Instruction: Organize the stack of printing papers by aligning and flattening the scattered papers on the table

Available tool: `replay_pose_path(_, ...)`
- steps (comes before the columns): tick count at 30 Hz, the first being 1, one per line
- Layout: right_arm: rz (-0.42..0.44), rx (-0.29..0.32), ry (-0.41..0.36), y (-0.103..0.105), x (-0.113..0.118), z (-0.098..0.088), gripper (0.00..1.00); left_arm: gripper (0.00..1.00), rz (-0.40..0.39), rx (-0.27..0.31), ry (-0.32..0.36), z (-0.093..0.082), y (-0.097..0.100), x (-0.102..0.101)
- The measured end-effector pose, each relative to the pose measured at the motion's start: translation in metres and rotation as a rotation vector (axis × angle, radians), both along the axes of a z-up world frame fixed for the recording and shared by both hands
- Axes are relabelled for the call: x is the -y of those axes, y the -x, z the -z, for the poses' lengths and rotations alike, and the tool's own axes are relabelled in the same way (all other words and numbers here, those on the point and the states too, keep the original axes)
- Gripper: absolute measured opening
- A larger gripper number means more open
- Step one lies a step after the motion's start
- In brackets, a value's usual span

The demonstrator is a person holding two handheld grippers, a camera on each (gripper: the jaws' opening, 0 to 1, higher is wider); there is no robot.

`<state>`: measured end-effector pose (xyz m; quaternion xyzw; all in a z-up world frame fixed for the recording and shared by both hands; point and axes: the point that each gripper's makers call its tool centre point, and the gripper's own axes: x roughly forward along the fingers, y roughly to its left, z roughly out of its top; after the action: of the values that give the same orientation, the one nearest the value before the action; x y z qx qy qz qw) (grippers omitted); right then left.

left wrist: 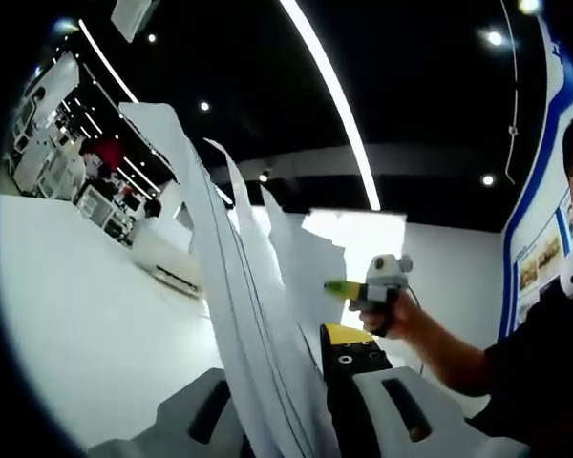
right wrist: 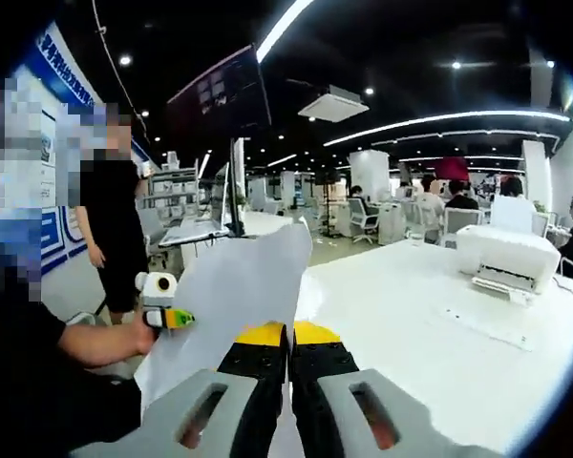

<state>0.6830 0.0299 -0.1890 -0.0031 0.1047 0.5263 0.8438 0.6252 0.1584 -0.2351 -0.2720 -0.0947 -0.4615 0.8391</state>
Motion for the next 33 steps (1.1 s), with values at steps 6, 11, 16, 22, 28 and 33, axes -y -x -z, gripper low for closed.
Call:
replay_pose_path(6,-0.008,-0.107,-0.058,0.0,-0.014,0.02,0.0,0.15,0.001,0.0,-0.006,0.002,-0.001,0.0)
replay_pose_path(11,-0.038,-0.102,-0.058,0.005,-0.027,0.023,0.0,0.16,0.001,-0.006,-0.008,0.003,-0.001,0.0)
replay_pose_path(16,-0.038,-0.112,-0.066,0.009,-0.03,0.025,0.0,0.18,0.004,-0.006,-0.006,0.003,-0.001,-0.001)
replay_pose_path(22,-0.02,-0.139,-0.149,0.002,-0.013,0.012,0.0,0.19,0.014,-0.025,0.002,0.003,-0.001,0.0)
replay_pose_path(28,-0.048,-0.151,-0.188,0.005,-0.018,0.007,0.0,0.23,0.034,-0.037,0.006,0.002,0.0,0.003)
replay_pose_path(33,-0.069,-0.195,-0.233,0.014,-0.033,0.01,0.0,0.25,0.033,-0.042,0.012,0.002,0.0,0.003)
